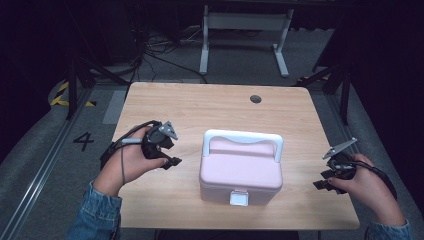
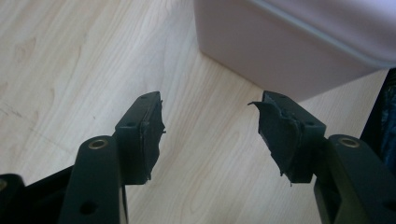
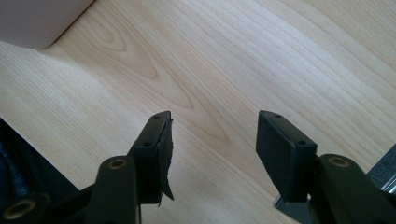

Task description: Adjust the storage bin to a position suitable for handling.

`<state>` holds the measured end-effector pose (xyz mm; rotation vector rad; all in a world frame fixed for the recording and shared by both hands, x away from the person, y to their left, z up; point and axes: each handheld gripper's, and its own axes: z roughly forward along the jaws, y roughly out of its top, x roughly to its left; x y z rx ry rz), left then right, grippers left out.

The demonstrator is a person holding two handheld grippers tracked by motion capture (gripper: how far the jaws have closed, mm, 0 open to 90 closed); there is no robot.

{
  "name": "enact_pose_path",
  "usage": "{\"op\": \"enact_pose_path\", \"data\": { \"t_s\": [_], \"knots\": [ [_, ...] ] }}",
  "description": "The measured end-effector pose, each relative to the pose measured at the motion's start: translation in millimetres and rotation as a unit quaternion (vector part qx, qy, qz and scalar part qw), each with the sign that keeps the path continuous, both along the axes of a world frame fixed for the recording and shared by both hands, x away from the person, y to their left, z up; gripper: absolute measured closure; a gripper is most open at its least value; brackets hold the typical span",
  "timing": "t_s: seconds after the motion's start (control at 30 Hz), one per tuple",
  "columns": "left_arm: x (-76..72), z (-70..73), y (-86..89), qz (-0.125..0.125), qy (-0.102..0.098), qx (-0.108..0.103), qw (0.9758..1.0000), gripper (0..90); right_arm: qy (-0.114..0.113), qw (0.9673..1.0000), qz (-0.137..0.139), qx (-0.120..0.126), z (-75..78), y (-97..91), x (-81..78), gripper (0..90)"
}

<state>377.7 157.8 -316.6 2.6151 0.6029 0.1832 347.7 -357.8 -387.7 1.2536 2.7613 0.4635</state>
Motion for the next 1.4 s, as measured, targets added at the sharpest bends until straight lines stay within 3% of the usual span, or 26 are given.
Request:
{"op": "enact_pose_path", "data": {
  "t_s": [0.3, 0.6, 0.77, 1.03, 1.4],
  "knots": [
    [10.4, 17.4, -24.0, -0.032, -0.001, -0.016, 0.9994, 39.2, -0.014, 0.9999, -0.003, 0.006, 0.6, -0.3, -3.3, 46.9],
    [15.6, 33.4, -47.4, -0.035, -0.024, -0.013, 0.999, 35.5, -0.015, 0.9999, -0.001, 0.007, -0.8, 0.3, -5.8, 46.8],
    [19.3, 39.2, -58.2, -0.046, -0.021, -0.023, 0.9984, 34.6, -0.018, 0.9998, -0.002, 0.007, -0.8, -0.9, -6.3, 46.7],
    [24.6, 42.5, -78.2, -0.065, -0.022, -0.036, 0.997, 34.5, -0.014, 0.9999, 0.002, 0.009, -2.5, 0.0, -5.0, 46.3],
    [29.6, 36.6, -108.7, -0.086, -0.035, -0.014, 0.9956, 37.0, -0.014, 0.9998, 0.004, 0.011, -3.2, -0.5, -4.5, 46.0]
  ]
}}
